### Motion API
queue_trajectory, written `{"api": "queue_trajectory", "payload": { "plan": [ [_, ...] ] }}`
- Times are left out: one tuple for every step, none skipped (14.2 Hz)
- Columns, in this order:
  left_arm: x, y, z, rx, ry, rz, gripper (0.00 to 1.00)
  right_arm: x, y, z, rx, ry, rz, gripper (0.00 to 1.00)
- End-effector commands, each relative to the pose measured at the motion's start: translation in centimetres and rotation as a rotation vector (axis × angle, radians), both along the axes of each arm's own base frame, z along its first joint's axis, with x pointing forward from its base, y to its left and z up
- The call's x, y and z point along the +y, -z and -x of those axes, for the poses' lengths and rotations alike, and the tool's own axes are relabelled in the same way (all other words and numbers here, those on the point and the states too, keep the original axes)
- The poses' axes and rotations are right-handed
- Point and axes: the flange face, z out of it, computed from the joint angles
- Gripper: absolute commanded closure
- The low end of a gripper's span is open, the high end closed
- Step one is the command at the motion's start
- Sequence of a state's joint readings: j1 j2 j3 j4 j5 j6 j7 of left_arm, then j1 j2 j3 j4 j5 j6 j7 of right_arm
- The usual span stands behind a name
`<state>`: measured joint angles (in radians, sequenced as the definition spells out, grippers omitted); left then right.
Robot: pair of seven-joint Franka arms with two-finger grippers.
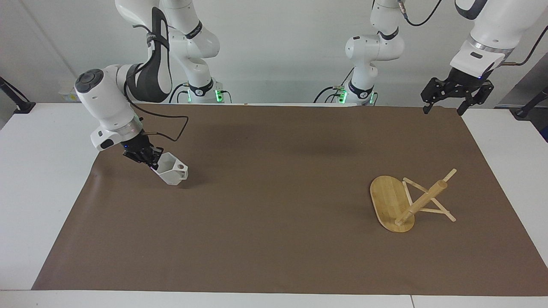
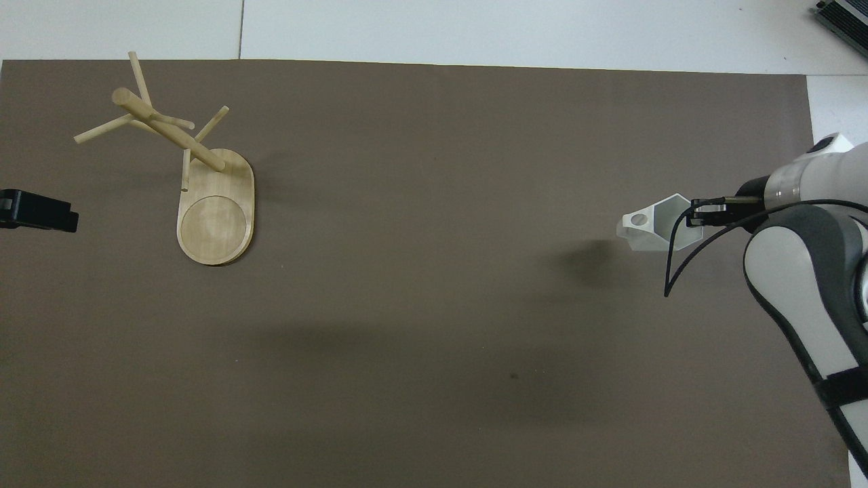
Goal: Hang cup on rack
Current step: 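Lift the cup with the right gripper while the left gripper approaches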
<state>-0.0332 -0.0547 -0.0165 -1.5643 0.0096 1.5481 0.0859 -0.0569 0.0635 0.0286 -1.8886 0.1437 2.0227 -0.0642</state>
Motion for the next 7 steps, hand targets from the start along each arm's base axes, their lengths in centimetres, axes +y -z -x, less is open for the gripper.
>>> {"api": "queue_trajectory", "payload": {
  "plan": [
    [0.3,-0.2,1.1,0.016,0.017,0.009,0.00,5.2,-5.6,-0.6,-0.027,-0.106,-0.049,1.00],
    [0.6,0.0,1.0,0.008,0.034,0.008,0.00,7.5,-6.7,-0.4,-0.040,-0.135,-0.090,1.00],
    [0.4,-0.1,0.9,-0.001,0.069,0.009,0.00,9.9,-7.2,-0.1,-0.048,-0.158,-0.136,1.00],
    [0.2,-0.1,0.9,-0.004,0.109,0.022,0.00,12.1,-7.8,0.1,-0.057,-0.173,-0.193,1.00],
    [0.0,0.1,0.8,-0.008,0.154,0.054,0.00,13.8,-8.3,0.4,-0.059,-0.169,-0.266,1.00],
    [-0.1,0.3,0.7,-0.020,0.189,0.072,0.00,15.5,-8.8,0.7,-0.048,-0.143,-0.360,1.00],
    [-0.3,0.5,0.7,-0.035,0.219,0.086,0.00,16.3,-9.3,0.8,-0.033,-0.093,-0.446,1.00]
  ]
}}
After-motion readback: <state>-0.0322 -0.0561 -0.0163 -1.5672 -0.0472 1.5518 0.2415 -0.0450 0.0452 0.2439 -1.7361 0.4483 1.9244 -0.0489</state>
